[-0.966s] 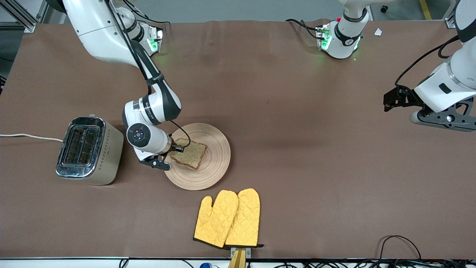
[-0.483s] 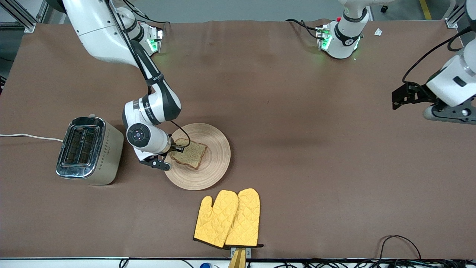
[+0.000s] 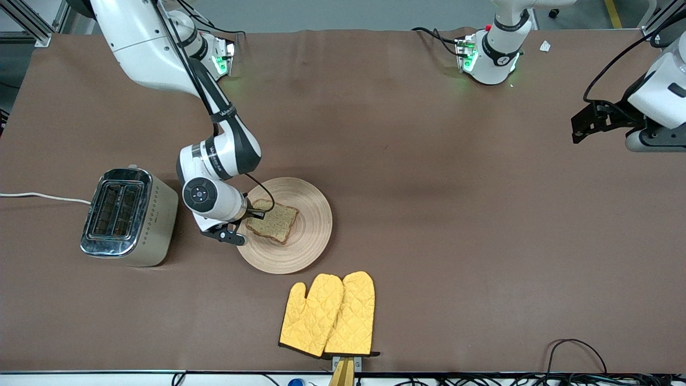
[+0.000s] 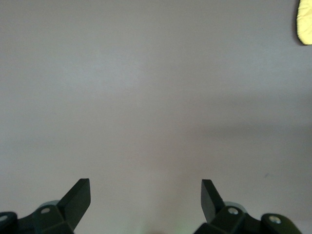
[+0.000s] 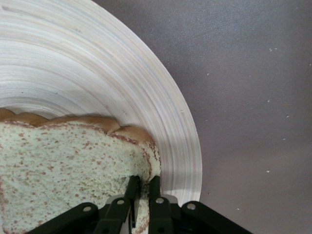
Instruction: Move plate and put bread in toaster
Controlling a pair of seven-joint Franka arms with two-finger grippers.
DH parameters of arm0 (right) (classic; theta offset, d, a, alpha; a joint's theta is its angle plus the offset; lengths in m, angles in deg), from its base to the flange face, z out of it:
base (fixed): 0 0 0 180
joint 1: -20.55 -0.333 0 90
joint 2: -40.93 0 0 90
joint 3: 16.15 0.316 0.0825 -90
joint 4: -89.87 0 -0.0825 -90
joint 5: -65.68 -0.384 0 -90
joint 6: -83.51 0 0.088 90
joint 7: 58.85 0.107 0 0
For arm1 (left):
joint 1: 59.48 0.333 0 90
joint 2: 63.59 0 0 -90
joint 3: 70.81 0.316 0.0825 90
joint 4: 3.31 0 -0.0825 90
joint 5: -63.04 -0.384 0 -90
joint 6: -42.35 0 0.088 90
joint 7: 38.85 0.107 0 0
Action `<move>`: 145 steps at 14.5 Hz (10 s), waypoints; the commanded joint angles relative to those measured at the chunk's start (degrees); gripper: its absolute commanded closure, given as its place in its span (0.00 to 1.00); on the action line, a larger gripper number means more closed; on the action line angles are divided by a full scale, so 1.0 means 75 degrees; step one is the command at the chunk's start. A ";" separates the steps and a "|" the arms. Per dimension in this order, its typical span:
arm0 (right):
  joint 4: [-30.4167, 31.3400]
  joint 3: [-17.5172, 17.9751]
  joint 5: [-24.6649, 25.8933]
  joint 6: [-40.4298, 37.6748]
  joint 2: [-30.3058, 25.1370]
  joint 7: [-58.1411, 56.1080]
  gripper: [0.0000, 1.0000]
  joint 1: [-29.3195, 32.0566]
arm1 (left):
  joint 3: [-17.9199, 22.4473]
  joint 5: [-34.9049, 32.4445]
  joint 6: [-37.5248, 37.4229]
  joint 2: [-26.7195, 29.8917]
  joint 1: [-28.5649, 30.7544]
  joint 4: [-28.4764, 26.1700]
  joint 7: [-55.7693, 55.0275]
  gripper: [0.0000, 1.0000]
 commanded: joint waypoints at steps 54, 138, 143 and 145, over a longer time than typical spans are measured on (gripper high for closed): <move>-0.3045 -0.0079 0.6902 -0.6516 -0.0318 -0.1660 1.00 0.0794 | 0.0085 0.0254 0.0772 0.0420 -0.0007 -0.0785 -0.0113 0.00; -0.1604 0.0272 0.0633 -0.5649 -0.4758 -0.4928 0.00 0.3841 | -0.0243 0.0137 0.0854 0.0349 0.0052 -0.0668 -0.0570 0.00; -0.1649 0.0273 0.0760 -0.5496 -0.4795 -0.5374 0.00 0.3829 | -0.0243 0.0125 0.0842 0.0267 0.0028 -0.0562 -0.0582 0.00; -0.1696 0.0238 0.1042 -0.5473 -0.4771 -0.5374 0.00 0.3864 | -0.0243 0.0125 0.0842 0.0267 0.0028 -0.0551 -0.0593 0.00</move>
